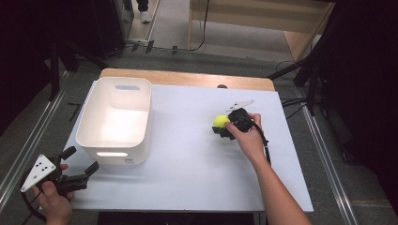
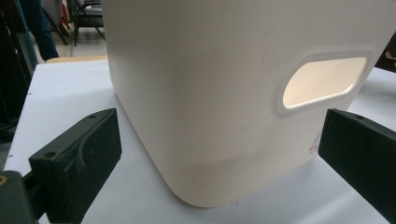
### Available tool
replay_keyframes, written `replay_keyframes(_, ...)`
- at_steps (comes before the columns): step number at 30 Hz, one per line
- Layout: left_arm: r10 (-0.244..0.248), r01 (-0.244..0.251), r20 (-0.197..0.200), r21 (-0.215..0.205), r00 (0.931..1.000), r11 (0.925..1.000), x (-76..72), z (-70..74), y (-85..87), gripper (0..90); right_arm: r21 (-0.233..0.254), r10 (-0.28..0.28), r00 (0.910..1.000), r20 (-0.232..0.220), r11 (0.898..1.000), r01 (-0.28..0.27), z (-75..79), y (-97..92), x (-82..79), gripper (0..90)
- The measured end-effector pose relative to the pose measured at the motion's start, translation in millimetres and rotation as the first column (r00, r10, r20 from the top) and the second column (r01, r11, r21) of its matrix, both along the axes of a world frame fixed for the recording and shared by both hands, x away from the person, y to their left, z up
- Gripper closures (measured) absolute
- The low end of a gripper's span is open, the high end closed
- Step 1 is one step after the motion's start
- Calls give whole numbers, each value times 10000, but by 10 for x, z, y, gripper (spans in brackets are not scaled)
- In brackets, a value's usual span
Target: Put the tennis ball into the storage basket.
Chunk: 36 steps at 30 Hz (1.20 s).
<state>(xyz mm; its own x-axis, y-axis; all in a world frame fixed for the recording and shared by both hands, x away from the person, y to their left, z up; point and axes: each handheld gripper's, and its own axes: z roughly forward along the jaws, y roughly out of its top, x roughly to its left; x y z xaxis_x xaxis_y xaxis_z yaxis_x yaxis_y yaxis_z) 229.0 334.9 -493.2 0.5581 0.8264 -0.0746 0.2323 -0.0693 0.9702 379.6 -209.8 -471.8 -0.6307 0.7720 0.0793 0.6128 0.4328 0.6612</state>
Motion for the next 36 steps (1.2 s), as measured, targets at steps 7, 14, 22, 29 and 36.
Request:
replay_keyframes(7,-1,1,1,2,10000,10000,0,0,0,0,97,196,9998,68,9998,-196,12,69,6,229)
replay_keyframes(14,-15,15,1,0,10000,10000,1,0,2,0,119,295,9996,21,9995,-295,20,142,4,229)
replay_keyframes(22,-21,21,1,-9,10000,10000,2,0,2,0,163,463,9989,26,9988,-463,26,223,4,229)
replay_keyframes(29,-32,32,-2,-14,10000,10000,3,1,3,0,181,638,9980,16,9978,-638,25,302,7,229)
replay_keyframes(36,-45,45,-1,-13,10000,10000,2,1,3,0,238,804,9968,9,9965,-804,39,389,11,229)
